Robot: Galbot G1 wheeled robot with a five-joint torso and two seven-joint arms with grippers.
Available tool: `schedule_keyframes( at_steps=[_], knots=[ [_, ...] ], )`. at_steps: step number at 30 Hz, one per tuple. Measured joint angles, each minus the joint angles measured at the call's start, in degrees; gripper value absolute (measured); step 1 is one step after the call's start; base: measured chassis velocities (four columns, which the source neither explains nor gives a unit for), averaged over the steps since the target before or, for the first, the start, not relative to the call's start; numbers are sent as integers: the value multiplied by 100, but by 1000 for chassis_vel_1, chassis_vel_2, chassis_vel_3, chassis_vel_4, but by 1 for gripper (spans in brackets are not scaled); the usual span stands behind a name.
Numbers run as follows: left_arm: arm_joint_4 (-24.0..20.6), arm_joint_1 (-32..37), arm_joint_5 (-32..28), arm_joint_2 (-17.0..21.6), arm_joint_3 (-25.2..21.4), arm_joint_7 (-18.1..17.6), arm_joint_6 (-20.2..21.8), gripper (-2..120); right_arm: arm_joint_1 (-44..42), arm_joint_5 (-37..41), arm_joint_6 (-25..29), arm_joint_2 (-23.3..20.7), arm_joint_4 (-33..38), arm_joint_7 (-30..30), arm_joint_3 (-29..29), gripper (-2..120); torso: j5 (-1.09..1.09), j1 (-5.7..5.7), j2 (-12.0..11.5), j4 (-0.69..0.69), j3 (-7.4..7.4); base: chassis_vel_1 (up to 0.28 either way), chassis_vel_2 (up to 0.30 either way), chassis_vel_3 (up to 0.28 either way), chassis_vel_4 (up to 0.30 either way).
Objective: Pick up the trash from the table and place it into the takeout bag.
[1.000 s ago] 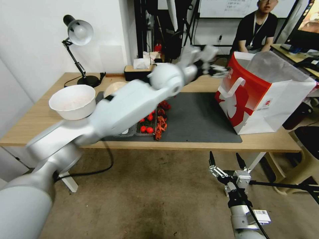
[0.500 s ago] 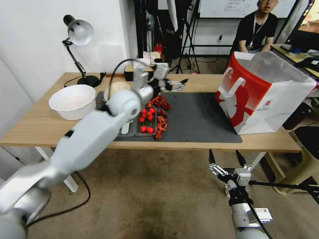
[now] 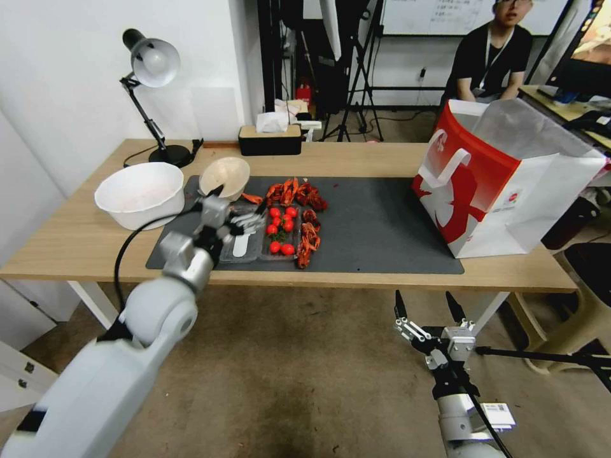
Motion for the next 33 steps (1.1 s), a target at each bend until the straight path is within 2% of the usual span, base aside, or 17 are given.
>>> schedule_keyframes(
  at_steps=[12,14,16,17,18,20,21,22,25,26,29,30,33],
  knots=[
    [-15,122,-209,-31,-196,-21,139,100,-40,-55,10,22,38,-2,-48,100,0,0,0,1,1,0,0,0,0],
    [30,66,-327,-31,-169,-34,199,100,-45,-55,12,18,49,-2,-46,100,0,0,0,1,1,0,0,0,0],
    [114,-84,-667,-34,-97,-139,339,100,-55,-56,13,10,64,-2,-33,100,1,0,-1,2,1,0,0,0,0],
    [172,-220,-1019,-45,-36,-304,480,100,-60,-56,14,8,74,-1,-26,100,0,0,0,1,1,0,0,0,0],
    [172,-220,-1019,-45,-36,-304,480,100,-60,-56,14,8,74,-1,-26,100,0,0,0,1,1,0,0,0,0],
    [270,-466,-1752,-80,44,-628,730,100,-69,-57,17,7,78,0,-20,100,1,0,0,0,2,0,0,0,0],
    [359,-669,-2360,-119,102,-927,895,100,-72,-58,19,10,78,1,-17,100,0,1,-1,1,2,0,0,0,0],
    [359,-669,-2360,-119,102,-927,895,100,-72,-58,19,10,78,1,-17,100,0,1,-1,1,2,0,0,0,0],
    [598,-1174,-3507,-223,183,-1610,1147,100,-78,-69,23,22,78,3,-15,100,1,1,-1,0,2,0,0,0,0],
    [598,-1174,-3507,-223,183,-1610,1147,100,-78,-69,23,22,78,3,-15,100,1,1,-1,0,2,0,0,0,0],
    [1065,-1827,-4741,-391,206,-2408,1342,100,-83,-75,24,36,78,7,-13,100,1,1,-1,1,2,0,0,0,0],
    [1065,-1827,-4741,-391,206,-2408,1342,100,-83,-75,24,36,78,7,-13,100,1,1,-1,1,2,0,0,0,0],
    [1501,-2211,-5623,-505,200,-2828,1363,100,-77,-78,24,64,67,9,-13,100,1,2,-2,0,2,0,0,0,0]
  ],
)
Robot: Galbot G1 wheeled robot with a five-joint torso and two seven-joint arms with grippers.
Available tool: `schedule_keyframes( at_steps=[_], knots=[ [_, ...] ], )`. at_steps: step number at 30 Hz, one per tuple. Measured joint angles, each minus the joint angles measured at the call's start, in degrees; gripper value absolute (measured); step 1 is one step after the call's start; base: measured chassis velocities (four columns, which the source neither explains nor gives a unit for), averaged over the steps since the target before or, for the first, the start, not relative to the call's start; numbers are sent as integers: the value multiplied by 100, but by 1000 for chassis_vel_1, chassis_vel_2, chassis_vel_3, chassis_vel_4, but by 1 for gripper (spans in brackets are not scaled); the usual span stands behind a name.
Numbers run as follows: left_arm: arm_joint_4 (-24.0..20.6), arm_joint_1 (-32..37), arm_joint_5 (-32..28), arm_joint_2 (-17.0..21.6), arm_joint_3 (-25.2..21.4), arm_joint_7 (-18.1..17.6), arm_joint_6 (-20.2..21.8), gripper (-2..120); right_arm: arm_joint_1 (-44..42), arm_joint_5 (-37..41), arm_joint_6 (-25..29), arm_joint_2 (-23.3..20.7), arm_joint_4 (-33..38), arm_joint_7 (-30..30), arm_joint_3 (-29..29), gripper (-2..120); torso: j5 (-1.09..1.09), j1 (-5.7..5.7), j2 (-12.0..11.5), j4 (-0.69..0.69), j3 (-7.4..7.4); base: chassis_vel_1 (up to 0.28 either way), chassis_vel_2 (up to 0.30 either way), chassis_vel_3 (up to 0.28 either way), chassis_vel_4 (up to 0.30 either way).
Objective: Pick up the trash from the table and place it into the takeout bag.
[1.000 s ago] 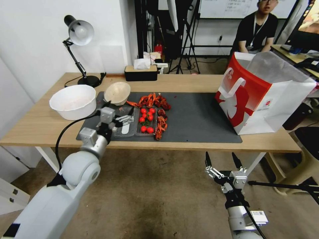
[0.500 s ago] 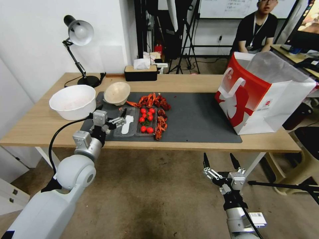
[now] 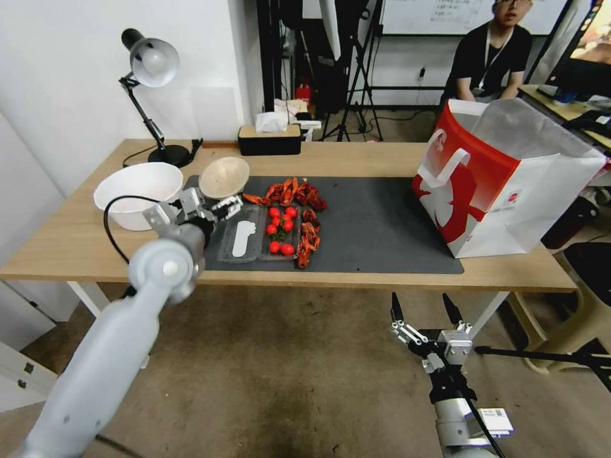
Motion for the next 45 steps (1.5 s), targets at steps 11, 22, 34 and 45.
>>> schedule_keyframes(
  at_steps=[11,22,34,45],
  knots=[
    [1141,-662,-840,-141,-46,-339,-8,100,-6,-9,0,27,-56,7,50,100,0,0,0,1,0,0,0,0,0],
    [1558,-987,-1275,-235,-48,-196,-95,97,7,-48,3,28,-122,9,-11,100,0,0,0,1,-1,0,0,0,0],
    [1603,-1043,-1316,-265,28,-109,-139,54,-109,-146,27,48,51,7,-25,100,0,-1,1,1,-1,0,0,0,0],
    [1578,-946,-1233,-252,31,-69,-196,13,-113,-159,33,65,81,6,-35,100,0,-1,1,1,-1,0,0,0,0]
  ],
)
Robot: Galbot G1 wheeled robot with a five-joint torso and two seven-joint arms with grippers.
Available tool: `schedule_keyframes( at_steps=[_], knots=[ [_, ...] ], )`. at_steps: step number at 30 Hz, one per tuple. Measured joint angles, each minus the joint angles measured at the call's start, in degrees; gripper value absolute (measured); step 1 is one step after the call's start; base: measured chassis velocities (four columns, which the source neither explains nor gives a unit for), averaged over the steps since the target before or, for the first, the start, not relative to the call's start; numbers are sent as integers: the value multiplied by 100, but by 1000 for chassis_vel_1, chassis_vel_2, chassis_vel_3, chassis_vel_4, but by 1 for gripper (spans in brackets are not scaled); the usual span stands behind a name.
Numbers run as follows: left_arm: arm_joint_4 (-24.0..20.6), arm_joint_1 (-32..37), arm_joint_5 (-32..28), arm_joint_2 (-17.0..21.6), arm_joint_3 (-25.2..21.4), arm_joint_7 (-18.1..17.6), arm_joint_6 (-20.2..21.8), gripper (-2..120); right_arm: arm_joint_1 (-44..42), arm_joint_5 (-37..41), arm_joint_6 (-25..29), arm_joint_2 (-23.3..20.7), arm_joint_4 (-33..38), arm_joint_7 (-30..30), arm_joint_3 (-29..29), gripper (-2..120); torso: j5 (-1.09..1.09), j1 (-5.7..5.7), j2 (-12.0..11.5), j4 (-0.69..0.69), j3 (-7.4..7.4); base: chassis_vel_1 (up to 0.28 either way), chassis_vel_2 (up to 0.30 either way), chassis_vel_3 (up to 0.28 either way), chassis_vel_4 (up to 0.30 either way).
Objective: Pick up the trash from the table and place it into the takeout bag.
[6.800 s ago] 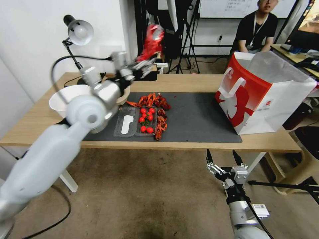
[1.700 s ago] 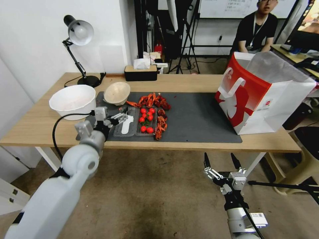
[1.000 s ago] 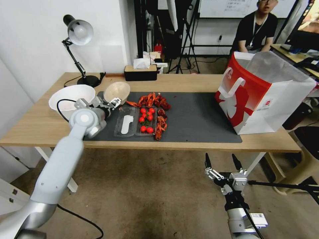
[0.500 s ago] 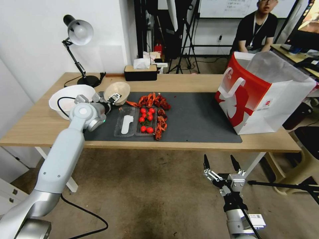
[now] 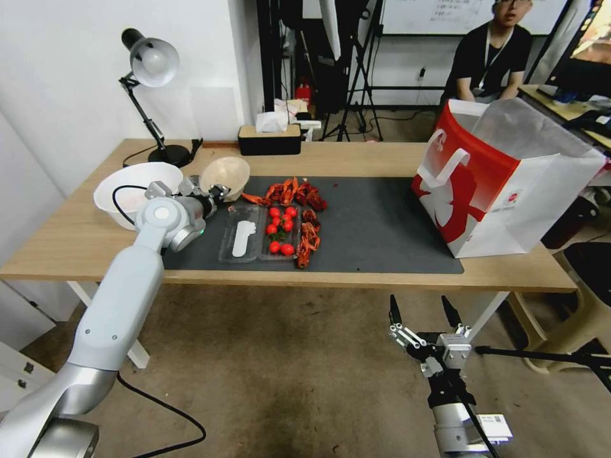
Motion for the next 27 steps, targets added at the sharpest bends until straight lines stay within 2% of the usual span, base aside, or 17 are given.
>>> schedule_keyframes(
  at_steps=[3,4,6,7,9,10,11,12,15,16,18,19,20,22,24,27],
  knots=[
    [-167,108,143,37,16,164,-113,6,17,0,1,2,-21,1,-3,100,-1,0,0,0,0,0,0,0,0],
    [-452,223,294,83,33,361,-171,0,27,0,3,-2,-35,1,-4,100,0,0,0,2,0,0,0,0,0],
    [-764,309,518,112,66,591,-214,0,31,0,6,-13,-47,1,-5,100,0,-1,0,1,0,0,0,0,0],
    [-764,309,518,112,66,591,-214,0,31,0,6,-13,-47,1,-5,100,0,-1,0,1,0,0,0,0,0],
    [-1057,344,974,130,162,914,-307,0,37,2,18,-21,-70,1,-5,100,0,0,0,0,0,0,0,0,0],
    [-1133,339,1235,140,216,1111,-388,0,39,4,22,-21,-82,0,-5,100,1,0,0,-1,0,0,0,0,0],
    [-1133,339,1235,140,216,1111,-388,0,39,4,22,-21,-82,0,-5,100,1,0,0,-1,0,0,0,0,0],
    [-1164,326,1446,154,261,1278,-453,0,41,5,27,-19,-90,1,-5,100,1,0,0,0,0,0,0,0,0],
    [-1163,174,2363,264,520,2521,-1042,0,35,10,44,-11,-109,1,-4,100,1,0,0,2,0,0,0,0,0],
    [-1163,174,2363,264,520,2521,-1042,0,35,10,44,-11,-109,1,-4,100,1,0,0,2,0,0,0,0,0],
    [-1073,-71,3246,346,903,3389,-1569,0,22,11,56,-3,-114,1,7,100,-1,0,0,1,0,0,0,0,0],
    [-1062,-222,3552,362,1085,3626,-1665,0,17,12,60,2,-115,2,15,100,0,0,0,1,0,0,0,0,0],
    [-1062,-222,3552,362,1085,3626,-1665,0,17,12,60,2,-115,2,15,100,0,0,0,1,0,0,0,0,0],
    [-1060,-593,4127,354,1547,3914,-1768,0,7,12,65,21,-115,4,27,100,1,0,0,1,0,0,0,0,0],
    [-1062,-700,4270,336,1690,3948,-1787,0,3,12,68,35,-116,5,29,100,1,0,0,-1,0,0,0,0,0],
    [-1084,-1200,4667,208,2277,3987,-1801,0,-31,-4,86,89,-115,5,32,100,2,0,0,-1,0,0,0,0,0]
  ],
)
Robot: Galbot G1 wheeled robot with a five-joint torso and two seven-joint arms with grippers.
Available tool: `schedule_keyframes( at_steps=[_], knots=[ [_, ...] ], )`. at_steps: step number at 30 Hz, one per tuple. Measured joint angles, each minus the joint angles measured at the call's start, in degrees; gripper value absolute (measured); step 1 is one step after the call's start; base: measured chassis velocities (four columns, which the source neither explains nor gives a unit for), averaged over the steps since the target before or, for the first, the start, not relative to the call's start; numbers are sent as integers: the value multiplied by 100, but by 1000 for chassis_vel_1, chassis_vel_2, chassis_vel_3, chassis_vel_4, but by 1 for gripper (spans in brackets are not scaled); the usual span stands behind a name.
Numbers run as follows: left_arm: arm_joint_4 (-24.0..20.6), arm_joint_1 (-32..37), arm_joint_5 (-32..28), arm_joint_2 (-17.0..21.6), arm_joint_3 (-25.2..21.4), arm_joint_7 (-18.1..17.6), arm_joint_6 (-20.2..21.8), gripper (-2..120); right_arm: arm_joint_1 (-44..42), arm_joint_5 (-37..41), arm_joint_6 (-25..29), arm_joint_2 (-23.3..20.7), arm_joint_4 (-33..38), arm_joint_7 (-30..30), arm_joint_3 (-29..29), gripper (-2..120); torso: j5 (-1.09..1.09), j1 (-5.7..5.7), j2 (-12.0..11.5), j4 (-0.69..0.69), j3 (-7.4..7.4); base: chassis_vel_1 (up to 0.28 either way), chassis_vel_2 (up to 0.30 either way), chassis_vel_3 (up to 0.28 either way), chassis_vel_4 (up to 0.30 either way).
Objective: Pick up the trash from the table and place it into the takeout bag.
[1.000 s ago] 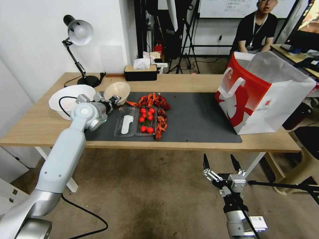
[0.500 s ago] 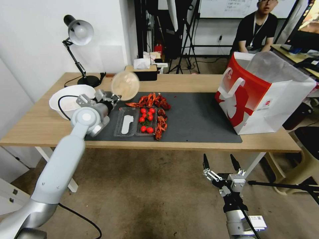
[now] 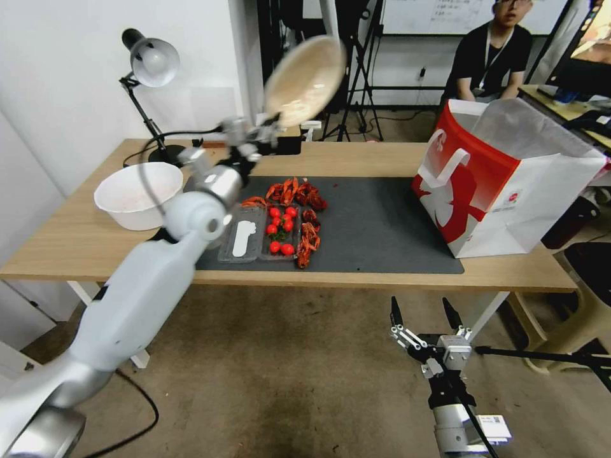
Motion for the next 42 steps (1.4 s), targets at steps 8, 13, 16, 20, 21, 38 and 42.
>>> schedule_keyframes(
  at_steps=[8,13,16,20,21,38,42],
  knots=[
    [392,-1184,284,-567,1088,-156,136,0,-113,-94,65,121,49,-1,27,100,0,0,0,2,0,0,0,0,0],
    [650,-1639,322,-956,1454,-197,170,0,-159,-118,113,212,53,-2,43,100,1,0,0,0,0,0,0,0,0],
    [980,-1998,478,-1353,1771,-178,189,0,-197,-133,146,258,53,-8,56,100,0,0,0,2,0,0,0,0,0],
    [1291,-2173,764,-1678,1938,-102,191,0,-207,-137,173,283,50,-11,75,100,0,0,0,1,0,0,0,0,0],
    [1366,-2209,850,-1757,1972,-82,190,0,-208,-137,181,290,44,-12,79,100,0,0,0,1,0,0,0,0,0],
    [2176,-2608,2046,-2275,2607,145,347,0,-211,-107,304,271,-66,-22,144,100,-2,0,0,2,0,0,0,0,0],
    [2240,-2618,2174,-2277,2660,147,343,2,-211,-101,316,272,-76,-23,144,100,-2,0,0,2,0,0,0,0,0]
  ],
)
